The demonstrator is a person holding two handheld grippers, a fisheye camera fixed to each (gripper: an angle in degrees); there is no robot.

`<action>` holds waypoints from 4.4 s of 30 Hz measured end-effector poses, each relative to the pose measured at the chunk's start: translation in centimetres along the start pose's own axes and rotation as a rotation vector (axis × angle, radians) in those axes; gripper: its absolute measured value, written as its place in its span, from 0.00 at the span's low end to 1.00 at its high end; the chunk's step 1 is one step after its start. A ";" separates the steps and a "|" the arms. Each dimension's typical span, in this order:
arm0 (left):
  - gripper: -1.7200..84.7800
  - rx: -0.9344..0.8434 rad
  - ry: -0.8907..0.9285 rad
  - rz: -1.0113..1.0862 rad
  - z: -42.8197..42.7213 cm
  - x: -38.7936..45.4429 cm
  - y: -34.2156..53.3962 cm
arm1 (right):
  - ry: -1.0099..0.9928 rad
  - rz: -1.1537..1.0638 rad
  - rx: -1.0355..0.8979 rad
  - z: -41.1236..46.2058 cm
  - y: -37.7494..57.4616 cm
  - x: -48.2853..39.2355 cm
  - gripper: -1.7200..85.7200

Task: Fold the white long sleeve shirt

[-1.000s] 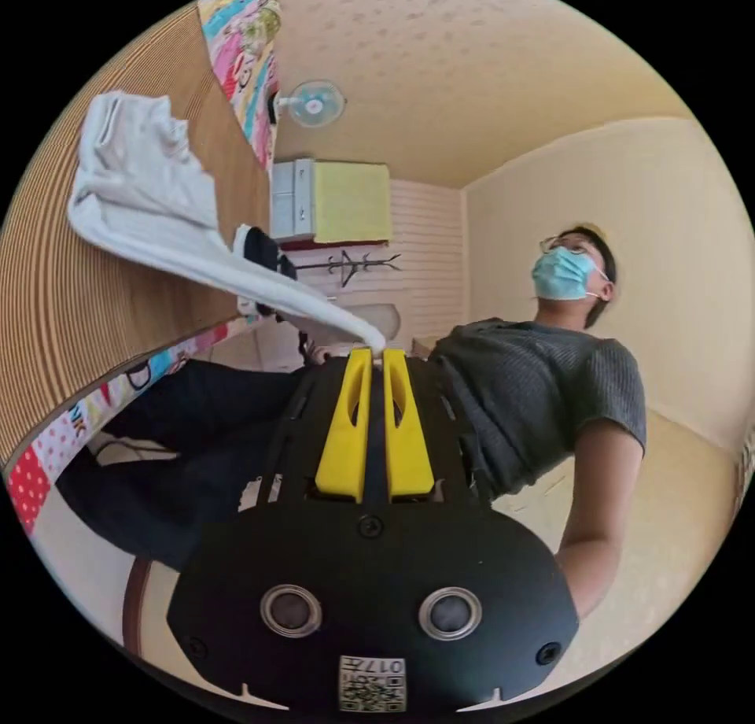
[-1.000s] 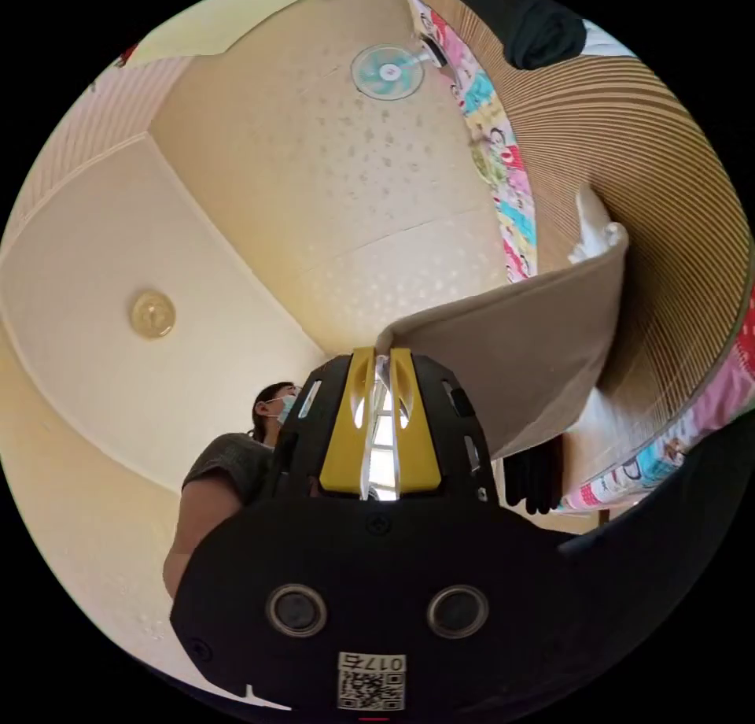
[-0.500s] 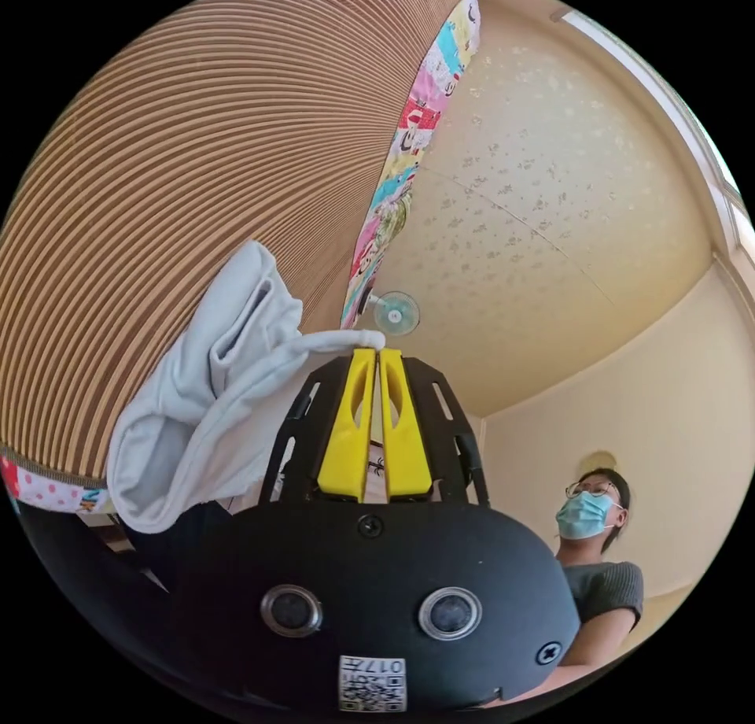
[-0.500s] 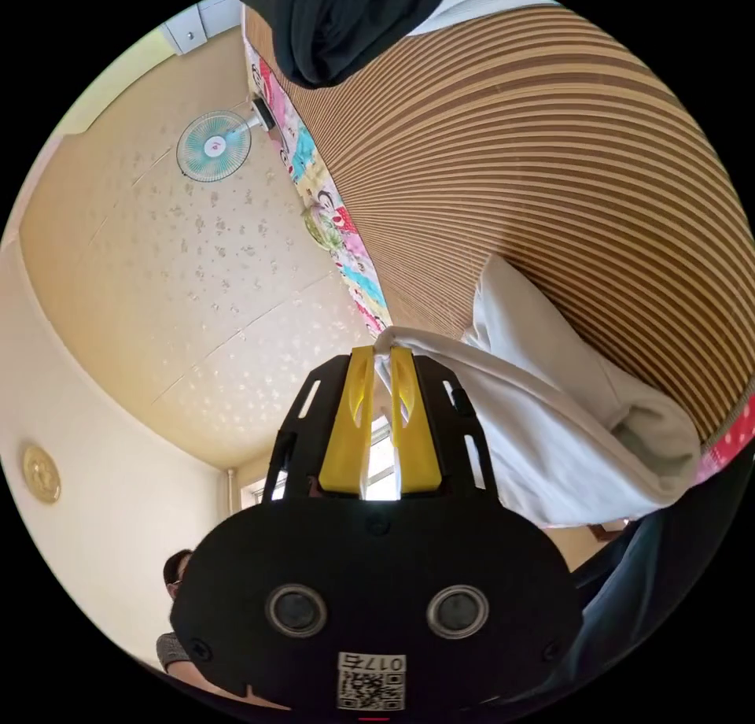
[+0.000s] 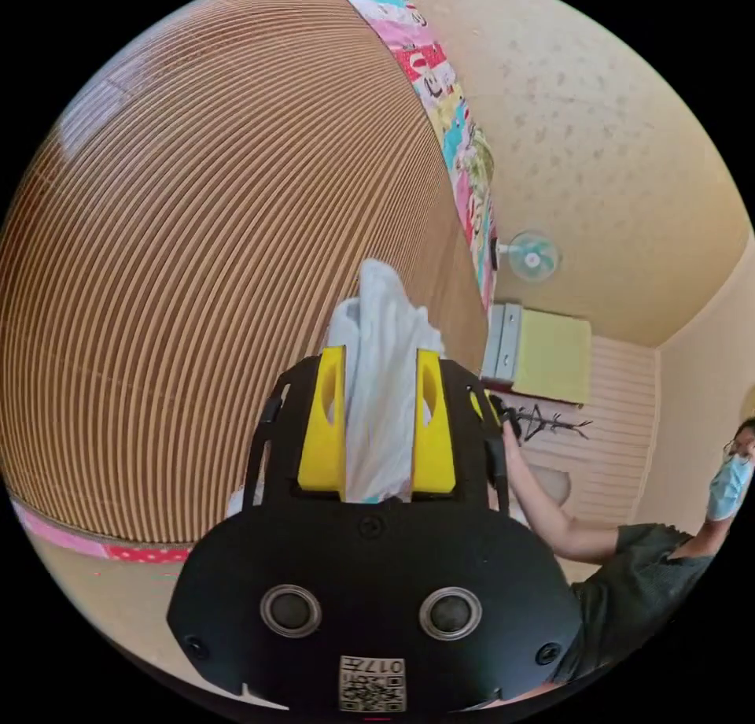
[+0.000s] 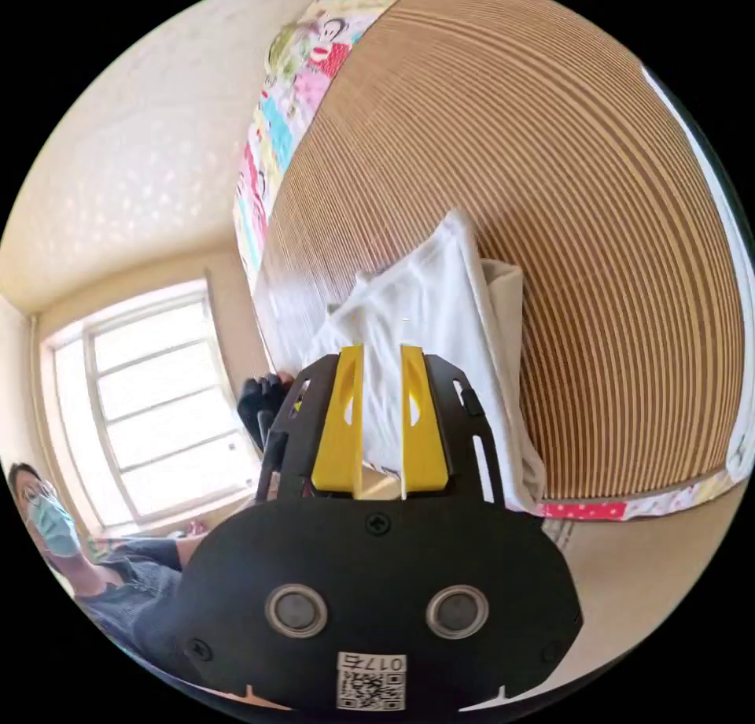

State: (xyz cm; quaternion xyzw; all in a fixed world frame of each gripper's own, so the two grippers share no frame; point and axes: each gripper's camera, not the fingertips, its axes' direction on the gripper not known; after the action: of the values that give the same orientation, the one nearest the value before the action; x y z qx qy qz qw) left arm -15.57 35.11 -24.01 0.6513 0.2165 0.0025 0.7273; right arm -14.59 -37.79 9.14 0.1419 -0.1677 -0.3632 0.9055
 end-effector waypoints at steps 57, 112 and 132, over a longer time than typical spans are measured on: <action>0.26 -0.227 0.062 0.140 32.5 19.2 2.6 | -0.341 -0.091 -0.190 0.4 -4.9 14.3 0.27; 0.19 -0.033 -0.223 -0.193 -20.8 10.9 19.9 | -0.179 0.009 -0.405 42.1 -0.1 -12.8 0.19; 0.18 0.068 -0.115 -0.398 -20.9 6.4 27.1 | 0.235 -0.297 -0.510 54.1 -10.0 -29.8 0.21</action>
State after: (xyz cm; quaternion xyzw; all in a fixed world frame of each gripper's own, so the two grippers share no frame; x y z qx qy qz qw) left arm -8.90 60.81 -1.53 0.6189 0.2990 -0.1856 0.7022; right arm -62.95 -30.97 48.24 -0.0259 0.0573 -0.5030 0.8620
